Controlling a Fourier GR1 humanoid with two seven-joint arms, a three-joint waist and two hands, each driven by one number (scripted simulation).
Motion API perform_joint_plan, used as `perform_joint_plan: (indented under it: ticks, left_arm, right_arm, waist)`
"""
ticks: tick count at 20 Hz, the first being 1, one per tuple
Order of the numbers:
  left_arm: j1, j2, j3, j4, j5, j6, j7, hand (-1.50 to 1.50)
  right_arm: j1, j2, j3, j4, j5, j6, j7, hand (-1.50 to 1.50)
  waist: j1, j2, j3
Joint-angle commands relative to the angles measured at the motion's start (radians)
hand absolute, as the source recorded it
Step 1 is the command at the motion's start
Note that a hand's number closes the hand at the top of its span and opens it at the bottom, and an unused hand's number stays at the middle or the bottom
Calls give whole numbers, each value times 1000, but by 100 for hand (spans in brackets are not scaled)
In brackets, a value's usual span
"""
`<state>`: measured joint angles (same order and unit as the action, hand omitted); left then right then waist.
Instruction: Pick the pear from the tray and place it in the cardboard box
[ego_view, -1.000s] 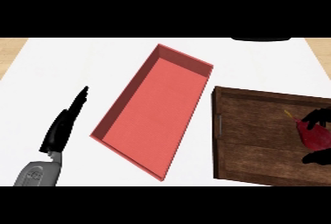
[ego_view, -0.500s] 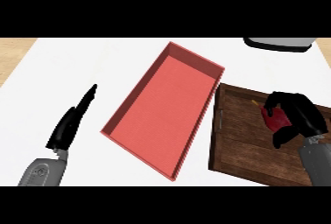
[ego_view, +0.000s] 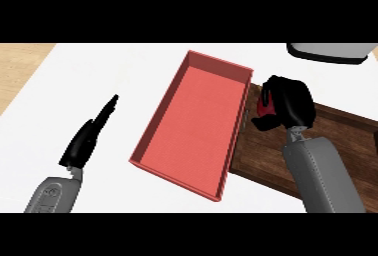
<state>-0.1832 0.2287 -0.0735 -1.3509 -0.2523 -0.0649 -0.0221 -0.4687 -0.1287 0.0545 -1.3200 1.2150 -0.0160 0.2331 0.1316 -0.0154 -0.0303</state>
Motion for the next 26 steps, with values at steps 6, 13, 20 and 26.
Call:
perform_joint_plan:
  ticks: [6, 13, 20, 26]
  left_arm:
    - [-2, -12, -14, 26, -11, 0, 13, 0]
    - [-49, -17, -7, 55, -5, -6, 7, 0]
    - [-40, -24, -1, 51, -10, 13, 2, 0]
    - [-40, -22, 22, 79, -1, 21, -9, 0]
  right_arm:
    - [-259, 127, 120, -18, 268, 95, 580, 150]
    - [-497, 128, 248, 9, 298, 260, 1044, 150]
    - [-597, 128, 285, 65, 199, 371, 1240, 150]
    - [-560, 128, 267, 108, 96, 374, 1253, 150]
  waist:
    - [2, -10, 11]
    - [5, 10, 20]
    - [-14, 9, 24]
    - [-50, 12, 26]
